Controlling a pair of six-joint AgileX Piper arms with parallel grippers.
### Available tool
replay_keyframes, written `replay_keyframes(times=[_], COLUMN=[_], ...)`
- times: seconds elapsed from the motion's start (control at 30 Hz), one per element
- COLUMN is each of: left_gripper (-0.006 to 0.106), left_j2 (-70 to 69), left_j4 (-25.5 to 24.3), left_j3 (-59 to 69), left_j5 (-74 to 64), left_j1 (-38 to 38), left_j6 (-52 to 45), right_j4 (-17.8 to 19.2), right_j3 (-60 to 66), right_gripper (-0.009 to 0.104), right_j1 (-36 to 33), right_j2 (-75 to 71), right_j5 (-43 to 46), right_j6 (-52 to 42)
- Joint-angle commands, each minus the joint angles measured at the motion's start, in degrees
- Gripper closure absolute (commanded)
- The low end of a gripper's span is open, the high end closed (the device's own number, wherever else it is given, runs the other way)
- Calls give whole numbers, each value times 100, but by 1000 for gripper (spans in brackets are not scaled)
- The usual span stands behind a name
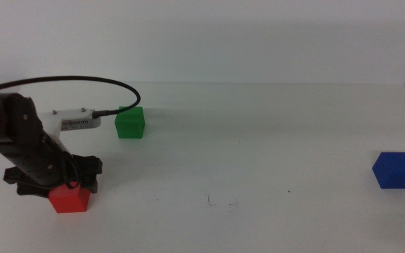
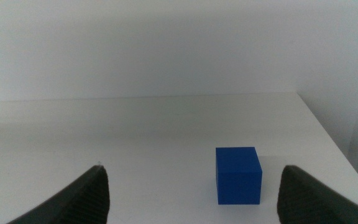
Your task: Stack red cubes first, then green, then blue cubes in a specific spot.
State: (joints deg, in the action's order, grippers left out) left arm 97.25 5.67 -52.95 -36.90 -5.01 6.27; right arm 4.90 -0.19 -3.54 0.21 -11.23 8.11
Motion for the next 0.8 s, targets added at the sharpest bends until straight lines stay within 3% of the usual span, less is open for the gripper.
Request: replay_keyframes(times=[0.0,0.1,0.17,0.33,0.47,0.53,0.6,0.77], left_gripper=[7,11,20,67,98,102,102,102], left_j2=[137,199,199,187,106,228,488,1454], left_j4=[-23,-74,-136,-52,-128,-812,-1065,-909], left_j3=[-38,-38,-38,-93,-745,-1666,-2366,-3837], left_j5=[166,155,167,63,-775,-1184,-1484,-2350], left_j1=[-21,-21,-21,-54,-682,-1649,-2317,-3279], left_j6=[1,1,72,293,683,1715,2390,3168], right_j4=[60,60,60,60,47,47,47,47], right_j3=[19,19,19,19,19,19,19,19], right_gripper=[7,7,7,7,7,7,7,7], right_j1=[17,17,17,17,17,17,17,17], right_j2=[-21,-21,-21,-21,-21,-21,-21,-21], right_j5=[69,69,69,69,69,69,69,69], right_j6=[-24,-24,-24,-24,-24,-24,-24,-24])
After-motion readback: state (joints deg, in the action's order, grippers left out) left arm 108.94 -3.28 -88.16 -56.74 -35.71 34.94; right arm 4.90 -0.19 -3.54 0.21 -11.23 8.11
